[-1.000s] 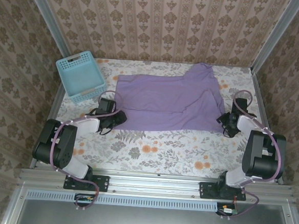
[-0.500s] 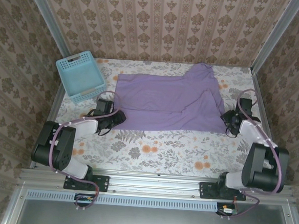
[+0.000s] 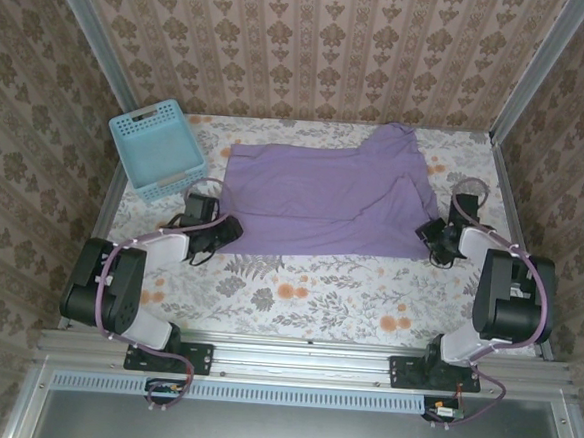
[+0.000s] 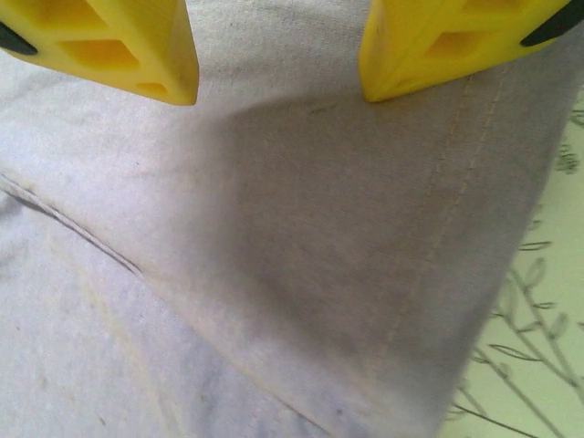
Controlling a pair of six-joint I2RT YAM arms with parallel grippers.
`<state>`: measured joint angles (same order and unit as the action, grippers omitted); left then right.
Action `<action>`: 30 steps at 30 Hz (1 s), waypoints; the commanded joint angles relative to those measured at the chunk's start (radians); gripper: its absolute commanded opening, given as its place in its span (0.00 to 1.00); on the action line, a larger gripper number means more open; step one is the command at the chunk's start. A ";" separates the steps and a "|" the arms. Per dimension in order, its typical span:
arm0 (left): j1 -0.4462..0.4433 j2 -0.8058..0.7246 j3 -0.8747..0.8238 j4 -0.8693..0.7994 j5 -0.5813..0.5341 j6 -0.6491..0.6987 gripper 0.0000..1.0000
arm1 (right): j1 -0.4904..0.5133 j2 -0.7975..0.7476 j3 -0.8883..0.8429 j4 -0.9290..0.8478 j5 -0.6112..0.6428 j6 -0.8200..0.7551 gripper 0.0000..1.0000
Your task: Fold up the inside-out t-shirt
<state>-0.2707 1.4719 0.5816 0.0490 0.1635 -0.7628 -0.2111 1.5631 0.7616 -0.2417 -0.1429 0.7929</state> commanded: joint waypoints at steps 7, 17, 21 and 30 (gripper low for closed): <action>0.042 0.000 -0.035 -0.127 -0.012 0.029 0.51 | -0.052 -0.013 -0.012 -0.029 0.072 -0.021 0.56; -0.165 -0.136 0.253 -0.339 -0.124 0.111 0.61 | 0.206 -0.191 0.177 -0.206 0.177 -0.191 0.68; -0.169 0.043 0.351 -0.280 -0.052 0.094 0.57 | 0.302 0.004 0.328 -0.240 0.162 -0.191 0.69; -0.177 0.236 0.360 -0.223 -0.016 0.077 0.57 | 0.397 0.280 0.493 -0.367 0.170 -0.219 0.70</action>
<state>-0.4450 1.7130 0.9646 -0.1776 0.1356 -0.6868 0.1799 1.8301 1.2518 -0.5098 -0.0017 0.5926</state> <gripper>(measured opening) 0.566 0.703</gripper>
